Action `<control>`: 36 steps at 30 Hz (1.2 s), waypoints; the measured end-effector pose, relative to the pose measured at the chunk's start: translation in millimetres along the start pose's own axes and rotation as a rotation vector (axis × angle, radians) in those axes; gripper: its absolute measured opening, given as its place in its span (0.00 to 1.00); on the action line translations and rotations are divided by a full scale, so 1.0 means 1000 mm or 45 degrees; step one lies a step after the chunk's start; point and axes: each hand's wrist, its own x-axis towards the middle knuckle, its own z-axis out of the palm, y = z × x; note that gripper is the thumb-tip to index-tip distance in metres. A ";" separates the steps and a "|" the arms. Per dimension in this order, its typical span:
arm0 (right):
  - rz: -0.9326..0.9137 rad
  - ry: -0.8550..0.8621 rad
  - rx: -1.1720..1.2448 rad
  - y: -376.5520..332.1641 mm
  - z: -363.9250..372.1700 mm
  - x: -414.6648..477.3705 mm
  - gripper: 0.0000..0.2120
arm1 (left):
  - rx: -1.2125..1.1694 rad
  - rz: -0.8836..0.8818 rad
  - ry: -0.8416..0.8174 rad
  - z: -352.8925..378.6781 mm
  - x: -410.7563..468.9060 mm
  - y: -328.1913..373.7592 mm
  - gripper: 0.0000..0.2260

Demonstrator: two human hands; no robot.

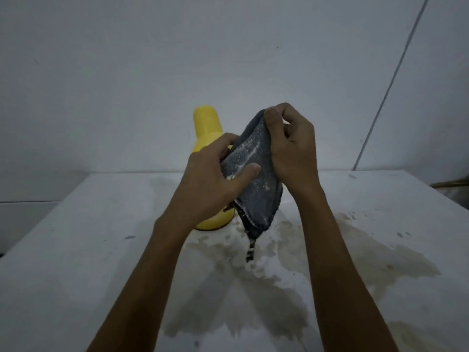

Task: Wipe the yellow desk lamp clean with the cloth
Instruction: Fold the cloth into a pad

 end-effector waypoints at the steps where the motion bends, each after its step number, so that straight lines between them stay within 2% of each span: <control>1: 0.034 0.048 0.013 0.002 0.003 -0.001 0.15 | 0.006 -0.012 -0.030 -0.006 0.002 -0.001 0.16; 5: 0.119 0.150 0.049 0.005 0.008 0.000 0.17 | -0.084 -0.037 -0.065 -0.030 0.015 -0.009 0.19; 10: 0.123 0.072 0.105 0.011 0.008 0.004 0.20 | -0.148 0.077 0.134 -0.044 0.024 -0.019 0.08; 14: 0.088 0.005 0.126 0.010 0.013 0.003 0.19 | -0.163 0.134 0.216 -0.050 0.024 -0.022 0.05; 19: 0.057 -0.056 0.119 0.007 0.023 -0.002 0.19 | -0.333 0.081 0.292 -0.052 0.021 -0.019 0.05; 24: 0.102 0.004 0.242 0.000 0.032 -0.009 0.22 | -0.441 -0.014 0.284 -0.055 0.016 -0.012 0.06; 27: 0.031 -0.191 0.320 -0.004 0.031 -0.011 0.21 | -0.513 -0.034 0.263 -0.059 0.013 -0.006 0.06; 31: 0.050 -0.462 0.621 -0.004 0.026 -0.010 0.18 | -0.555 -0.019 0.214 -0.065 0.010 -0.002 0.06; 34: 0.115 -0.433 0.662 -0.007 0.027 -0.011 0.16 | -0.554 0.009 0.192 -0.070 0.007 0.001 0.08; 36: 0.208 -0.360 0.656 -0.010 0.030 -0.013 0.18 | -0.529 0.002 0.192 -0.072 0.005 0.003 0.11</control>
